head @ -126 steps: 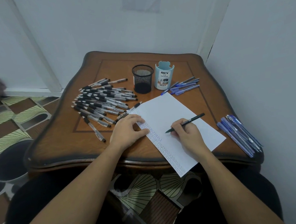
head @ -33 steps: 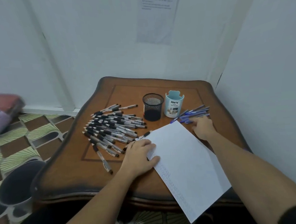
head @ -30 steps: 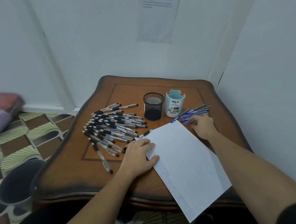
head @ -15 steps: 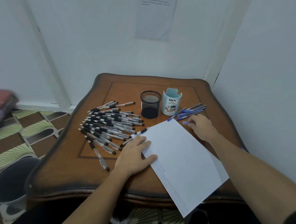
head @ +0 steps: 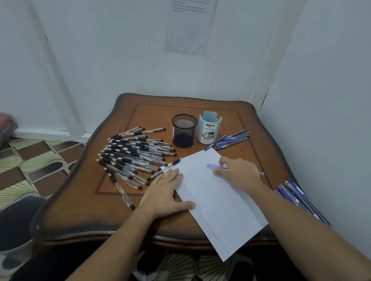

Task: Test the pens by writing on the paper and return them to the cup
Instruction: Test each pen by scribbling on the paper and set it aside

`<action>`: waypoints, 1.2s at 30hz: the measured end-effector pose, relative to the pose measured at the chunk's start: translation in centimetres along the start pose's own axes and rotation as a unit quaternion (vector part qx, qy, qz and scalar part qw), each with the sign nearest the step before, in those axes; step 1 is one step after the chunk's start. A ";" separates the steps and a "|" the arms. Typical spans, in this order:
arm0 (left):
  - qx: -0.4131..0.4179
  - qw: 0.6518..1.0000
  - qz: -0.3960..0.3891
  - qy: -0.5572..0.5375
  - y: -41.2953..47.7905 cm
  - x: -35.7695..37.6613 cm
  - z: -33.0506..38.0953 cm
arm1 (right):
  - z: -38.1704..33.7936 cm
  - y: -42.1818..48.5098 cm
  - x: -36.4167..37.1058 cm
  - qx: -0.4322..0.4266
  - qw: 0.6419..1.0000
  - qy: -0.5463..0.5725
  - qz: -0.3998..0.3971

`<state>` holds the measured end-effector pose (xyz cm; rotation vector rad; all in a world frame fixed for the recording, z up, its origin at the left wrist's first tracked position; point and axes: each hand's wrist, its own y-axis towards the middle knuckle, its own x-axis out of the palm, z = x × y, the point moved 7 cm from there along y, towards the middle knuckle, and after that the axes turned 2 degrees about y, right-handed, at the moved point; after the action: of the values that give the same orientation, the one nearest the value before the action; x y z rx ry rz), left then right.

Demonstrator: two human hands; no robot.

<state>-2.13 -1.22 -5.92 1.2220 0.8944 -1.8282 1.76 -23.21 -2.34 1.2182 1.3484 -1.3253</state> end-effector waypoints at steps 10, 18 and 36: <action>-0.015 1.000 0.014 0.017 -0.8 -0.1 0.3 | 1.4 -2.2 -1.4 0.060 0.921 0.380 0.067; -0.026 0.998 0.024 0.047 -1.2 0.4 0.3 | -0.3 -6.9 1.8 0.080 0.689 0.721 -0.001; -0.035 0.998 0.028 0.052 -0.5 0.7 -0.3 | -3.4 -9.5 4.3 -0.054 0.831 0.553 0.014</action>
<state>-2.69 -0.88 -6.59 1.2955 0.9636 -1.6881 -8.05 -19.08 -4.89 2.0318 2.1068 -0.4052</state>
